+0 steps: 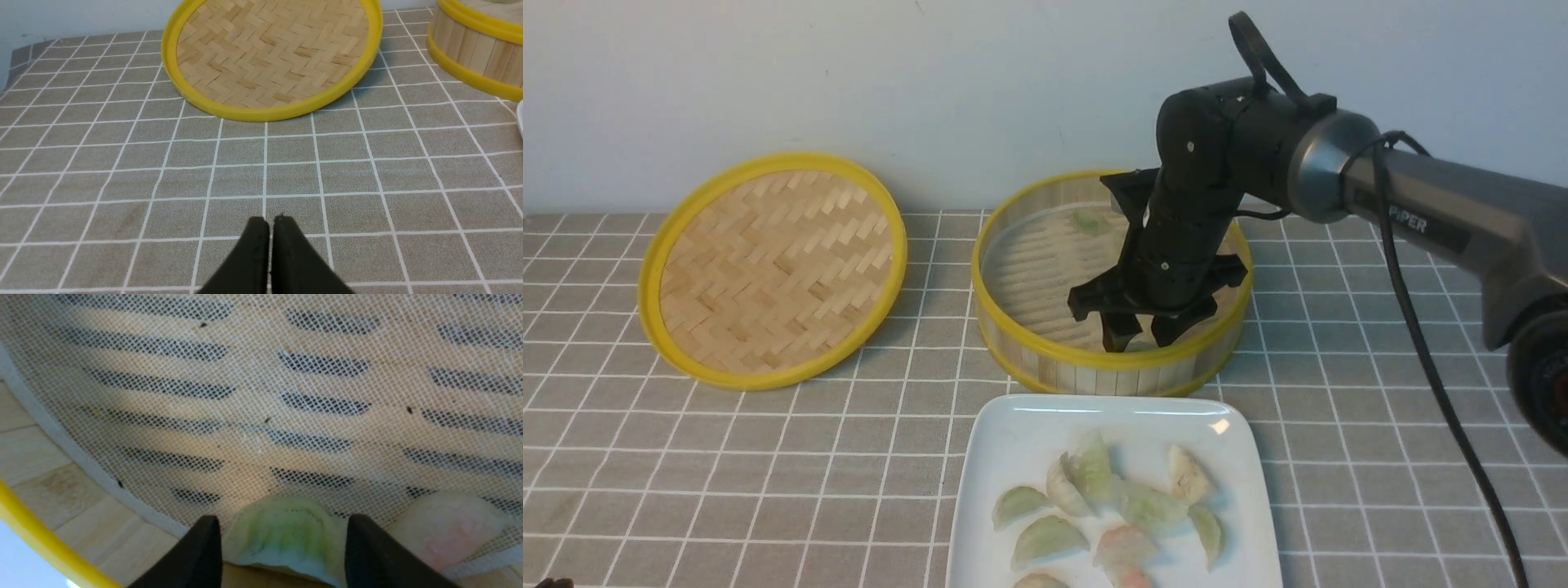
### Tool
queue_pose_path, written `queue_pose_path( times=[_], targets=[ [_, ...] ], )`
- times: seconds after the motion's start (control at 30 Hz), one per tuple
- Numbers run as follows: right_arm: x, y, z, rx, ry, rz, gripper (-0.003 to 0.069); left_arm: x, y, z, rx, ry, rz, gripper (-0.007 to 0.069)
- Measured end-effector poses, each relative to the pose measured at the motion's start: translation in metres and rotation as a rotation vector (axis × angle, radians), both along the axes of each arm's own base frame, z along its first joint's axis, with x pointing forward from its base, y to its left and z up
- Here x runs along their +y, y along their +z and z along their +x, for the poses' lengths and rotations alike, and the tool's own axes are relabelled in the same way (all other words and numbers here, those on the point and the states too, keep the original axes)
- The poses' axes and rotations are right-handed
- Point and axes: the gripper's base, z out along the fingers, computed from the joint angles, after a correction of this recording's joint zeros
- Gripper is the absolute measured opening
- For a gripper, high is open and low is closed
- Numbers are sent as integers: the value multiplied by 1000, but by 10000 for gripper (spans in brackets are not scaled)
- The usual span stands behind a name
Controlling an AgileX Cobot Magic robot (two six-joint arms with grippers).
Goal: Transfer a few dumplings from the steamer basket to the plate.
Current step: Use the right arm to grab a dumpling from inside the steamer
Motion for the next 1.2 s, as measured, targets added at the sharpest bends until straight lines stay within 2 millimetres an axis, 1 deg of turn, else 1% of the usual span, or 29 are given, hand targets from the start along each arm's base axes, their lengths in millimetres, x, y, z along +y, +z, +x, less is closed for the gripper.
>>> queue_pose_path(
  times=[0.07, 0.1, 0.13, 0.4, 0.53, 0.6, 0.63, 0.67, 0.7, 0.77, 0.8, 0.83, 0.9, 0.97, 1.07, 1.13, 1.2],
  targets=[
    [1, 0, 0, 2, -2, 6, 298, 0, 0, 0, 0, 0, 0, -4],
    [1, -1, 0, 3, -2, 6, 291, 0, 0, 0, 0, 0, 0, -4],
    [1, -1, 0, 4, -2, 5, 269, 0, 0, 0, 0, 0, 0, -4],
    [-1, -1, 1, -6, 3, -12, 269, 0, 0, 0, 0, 0, 0, -4],
    [0, 3, 4, -16, 2, -17, 269, 0, 0, 0, 0, 0, 0, -4],
    [1, 11, 10, -55, 2, -25, 213, 0, 0, 0, 0, 0, 0, -4],
    [1, 13, 11, -65, 3, -26, 164, 0, 0, 0, 0, 0, 0, -4],
    [1, 16, 11, -74, 3, -22, 136, 0, 0, 0, 0, 0, 0, -4],
    [1, 24, 12, -95, 2, -14, 61, 0, 0, 0, 0, 0, 0, -4],
    [0, 38, 11, -124, 2, -2, 9, 0, 0, 0, 0, 0, 0, -4],
    [0, 39, 10, -126, 2, -1, 7, 0, 0, 0, 0, 0, 0, -4],
    [-2, 49, 8, -146, 2, 4, -5, 0, 0, 0, 0, 0, 0, -4],
    [-3, 58, 7, -163, 2, 9, -11, 0, 0, 0, 0, 0, 0, -4],
    [-4, 60, 6, -168, 4, 10, -12, 0, 0, 0, 0, 0, 0, -4],
    [-3, 59, 5, -165, 30, 8, -6, 0, 0, 0, 0, 0, 0, -4],
    [0, 56, 5, -149, 56, 27, 37, 0, 0, 0, 0, 0, 0, -4],
    [2, 52, 5, -137, 75, 38, 104, 0, 0, 0, 0, 0, 0, -4]
  ],
)
